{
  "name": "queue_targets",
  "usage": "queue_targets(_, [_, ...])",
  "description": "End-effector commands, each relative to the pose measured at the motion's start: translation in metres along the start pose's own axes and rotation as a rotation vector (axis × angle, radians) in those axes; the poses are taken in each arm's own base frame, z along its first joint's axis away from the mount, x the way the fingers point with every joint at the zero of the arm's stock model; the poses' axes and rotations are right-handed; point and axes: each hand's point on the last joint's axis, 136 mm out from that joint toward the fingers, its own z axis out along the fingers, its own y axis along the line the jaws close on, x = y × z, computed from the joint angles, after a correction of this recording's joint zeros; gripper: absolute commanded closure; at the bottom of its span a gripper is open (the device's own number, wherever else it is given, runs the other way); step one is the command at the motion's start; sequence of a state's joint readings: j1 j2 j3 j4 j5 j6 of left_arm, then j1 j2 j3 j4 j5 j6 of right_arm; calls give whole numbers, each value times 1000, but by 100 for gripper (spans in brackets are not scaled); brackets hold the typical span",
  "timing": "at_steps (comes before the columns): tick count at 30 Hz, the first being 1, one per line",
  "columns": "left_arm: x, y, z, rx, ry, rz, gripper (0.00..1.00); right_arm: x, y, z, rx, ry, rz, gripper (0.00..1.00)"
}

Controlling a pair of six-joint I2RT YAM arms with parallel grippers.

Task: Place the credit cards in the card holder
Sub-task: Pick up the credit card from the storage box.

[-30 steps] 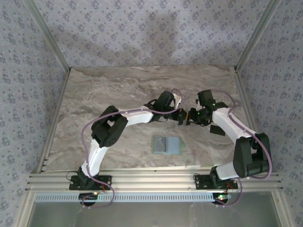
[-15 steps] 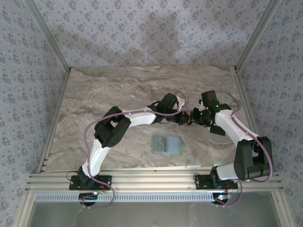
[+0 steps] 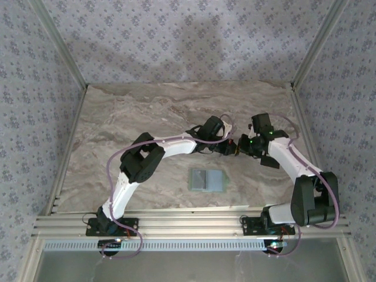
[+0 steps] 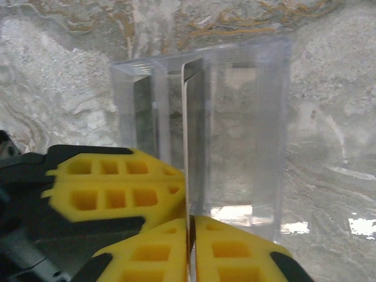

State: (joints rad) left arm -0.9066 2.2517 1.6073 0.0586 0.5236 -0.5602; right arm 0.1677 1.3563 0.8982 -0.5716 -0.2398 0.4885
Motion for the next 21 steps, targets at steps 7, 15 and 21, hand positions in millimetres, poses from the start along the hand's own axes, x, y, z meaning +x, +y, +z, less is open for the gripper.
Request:
queue_targets(7, [17, 16, 20, -70, 58, 6, 100, 0, 12, -14, -70, -23, 1, 84])
queue_targets(15, [17, 17, 22, -74, 60, 4, 100, 0, 7, -16, -58, -34, 5, 91])
queue_targets(21, [19, 20, 23, -81, 65, 0, 100, 0, 6, -24, -53, -56, 7, 95])
